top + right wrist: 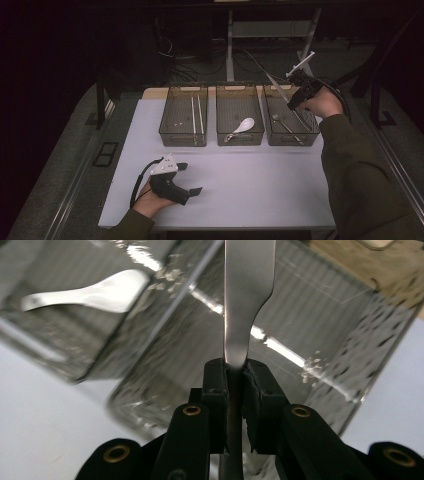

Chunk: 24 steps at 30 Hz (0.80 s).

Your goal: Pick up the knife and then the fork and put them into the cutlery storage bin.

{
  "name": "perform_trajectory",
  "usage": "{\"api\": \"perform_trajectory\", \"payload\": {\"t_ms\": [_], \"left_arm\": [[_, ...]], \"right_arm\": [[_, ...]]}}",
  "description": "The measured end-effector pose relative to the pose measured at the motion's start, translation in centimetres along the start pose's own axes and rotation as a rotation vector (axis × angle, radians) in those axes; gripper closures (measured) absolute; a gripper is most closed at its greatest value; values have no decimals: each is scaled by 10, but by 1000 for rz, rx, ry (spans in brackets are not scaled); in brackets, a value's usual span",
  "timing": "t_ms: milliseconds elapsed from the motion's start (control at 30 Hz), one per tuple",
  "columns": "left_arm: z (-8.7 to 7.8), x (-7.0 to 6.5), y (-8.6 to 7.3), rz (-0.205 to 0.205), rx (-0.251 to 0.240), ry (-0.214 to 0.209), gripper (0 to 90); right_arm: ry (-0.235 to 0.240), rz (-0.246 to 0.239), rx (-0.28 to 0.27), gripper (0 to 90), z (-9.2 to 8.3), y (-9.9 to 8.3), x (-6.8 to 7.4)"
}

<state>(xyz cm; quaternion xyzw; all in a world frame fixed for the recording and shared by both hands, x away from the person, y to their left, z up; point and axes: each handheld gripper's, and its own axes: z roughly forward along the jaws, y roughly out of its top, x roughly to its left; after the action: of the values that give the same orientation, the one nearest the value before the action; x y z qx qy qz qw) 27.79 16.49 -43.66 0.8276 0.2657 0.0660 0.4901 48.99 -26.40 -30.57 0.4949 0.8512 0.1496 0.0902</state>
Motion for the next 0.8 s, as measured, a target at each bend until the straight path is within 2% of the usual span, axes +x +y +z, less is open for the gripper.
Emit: {"api": "perform_trajectory", "payload": {"t_ms": [167, 267, 600, 700, 800], "left_arm": [[1, 0, -1, 2, 5, -5, 0], [0, -1, -1, 1, 7, -5, 0], [-1, -1, -2, 4, 11, -4, 0], [-1, -1, -2, 4, 11, -3, 0], [-2, -1, -2, 5, 11, -4, 0]], "right_arm": [[12, 48, -8, 798, 11, 7, -15], [-15, 43, 22, 798, 24, 7, -18], [23, 89, 75, 796, 72, -9, -27], [44, 107, 78, 789, 83, -15, -31], [34, 110, 68, 781, 88, -20, -32]]}}
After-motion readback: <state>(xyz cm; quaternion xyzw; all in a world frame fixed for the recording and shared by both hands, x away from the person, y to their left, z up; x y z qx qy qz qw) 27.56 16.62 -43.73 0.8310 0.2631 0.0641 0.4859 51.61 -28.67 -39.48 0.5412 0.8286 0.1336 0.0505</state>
